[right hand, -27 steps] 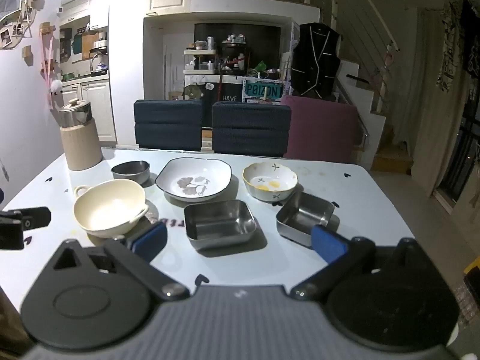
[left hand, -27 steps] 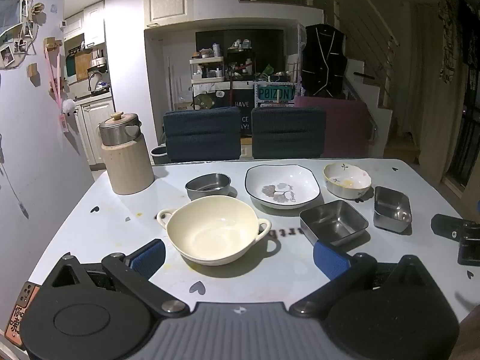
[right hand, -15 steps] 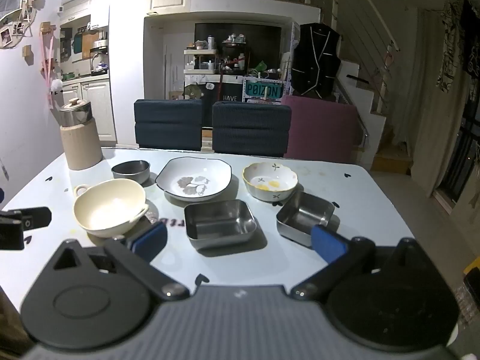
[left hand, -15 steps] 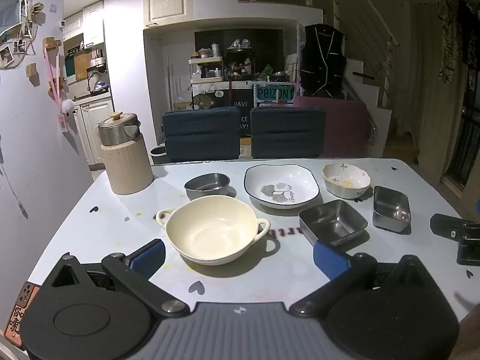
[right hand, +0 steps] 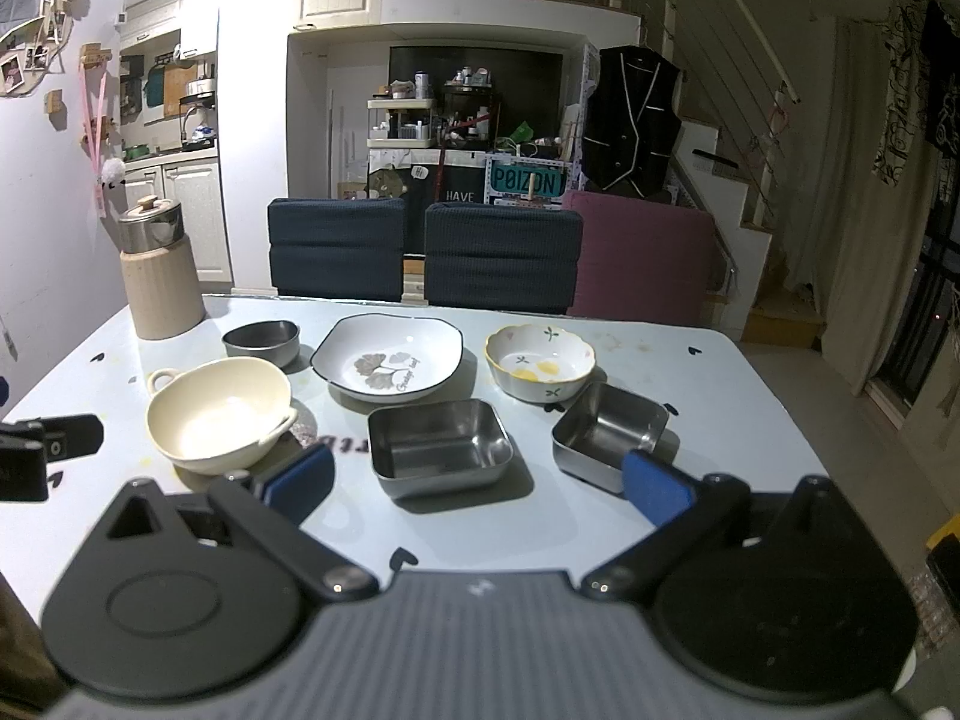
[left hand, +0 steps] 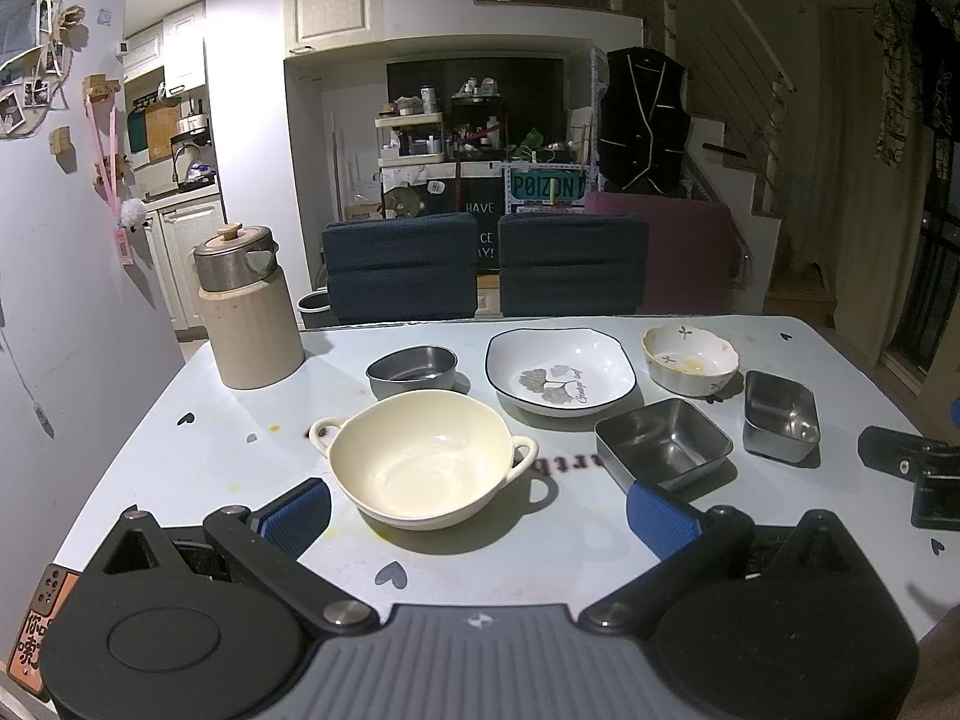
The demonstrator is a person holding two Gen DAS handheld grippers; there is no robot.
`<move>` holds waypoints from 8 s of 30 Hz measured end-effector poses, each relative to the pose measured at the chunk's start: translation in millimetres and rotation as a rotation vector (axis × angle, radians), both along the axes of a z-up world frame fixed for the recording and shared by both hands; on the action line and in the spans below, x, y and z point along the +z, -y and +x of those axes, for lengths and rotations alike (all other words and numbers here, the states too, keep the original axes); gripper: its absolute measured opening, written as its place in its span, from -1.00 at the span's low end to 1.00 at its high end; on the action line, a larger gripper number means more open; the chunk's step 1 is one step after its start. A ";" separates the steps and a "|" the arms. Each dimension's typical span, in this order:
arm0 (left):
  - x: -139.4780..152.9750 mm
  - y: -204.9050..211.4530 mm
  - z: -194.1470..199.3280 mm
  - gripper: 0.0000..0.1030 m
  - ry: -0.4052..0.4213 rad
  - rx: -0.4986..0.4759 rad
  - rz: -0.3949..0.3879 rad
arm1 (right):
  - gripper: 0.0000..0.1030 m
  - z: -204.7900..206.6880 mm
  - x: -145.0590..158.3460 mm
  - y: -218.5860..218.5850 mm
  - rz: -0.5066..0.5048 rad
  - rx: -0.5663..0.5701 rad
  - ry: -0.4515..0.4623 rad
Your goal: Organize plates and bowls
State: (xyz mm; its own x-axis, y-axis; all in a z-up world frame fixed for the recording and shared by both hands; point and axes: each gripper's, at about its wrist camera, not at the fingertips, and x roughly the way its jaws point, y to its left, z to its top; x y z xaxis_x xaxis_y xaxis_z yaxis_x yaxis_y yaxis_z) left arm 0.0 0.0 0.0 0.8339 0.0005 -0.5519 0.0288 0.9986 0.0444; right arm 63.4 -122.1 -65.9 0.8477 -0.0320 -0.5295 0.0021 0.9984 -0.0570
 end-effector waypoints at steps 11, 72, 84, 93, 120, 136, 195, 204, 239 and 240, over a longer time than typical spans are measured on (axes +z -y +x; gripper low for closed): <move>0.0 0.0 0.0 1.00 0.000 0.000 0.000 | 1.00 0.0 0.0 -0.3 0.000 0.001 0.000; 0.9 1.8 -0.8 1.00 0.004 0.005 0.011 | 1.00 -0.6 0.8 -2.5 -0.028 0.009 -0.018; 19.5 -3.4 10.1 1.00 0.019 0.016 0.000 | 1.00 14.8 14.5 3.4 -0.036 0.022 -0.015; 26.8 1.7 45.4 1.00 0.077 0.016 0.018 | 1.00 40.9 22.8 4.0 -0.045 0.048 0.072; -18.0 31.2 206.2 1.00 -0.003 0.019 -0.186 | 1.00 155.1 -13.2 32.5 0.014 0.044 0.128; -73.7 13.4 314.2 1.00 -0.052 -0.030 -0.262 | 1.00 268.7 -64.0 45.8 0.231 -0.013 0.024; -148.7 -15.4 372.4 -0.76 -0.322 -0.082 -0.162 | -0.80 331.7 -134.2 32.0 0.375 0.020 -0.305; -148.0 -28.3 365.6 -0.76 -0.380 -0.094 -0.234 | -0.79 319.9 -133.6 38.0 0.381 0.077 -0.361; -158.0 -10.0 374.4 -0.75 -0.295 -0.116 -0.105 | -0.74 332.9 -148.8 24.9 0.363 0.009 -0.312; -157.3 -8.6 373.6 -0.75 -0.290 -0.116 -0.095 | -0.74 332.2 -148.6 24.1 0.356 0.014 -0.310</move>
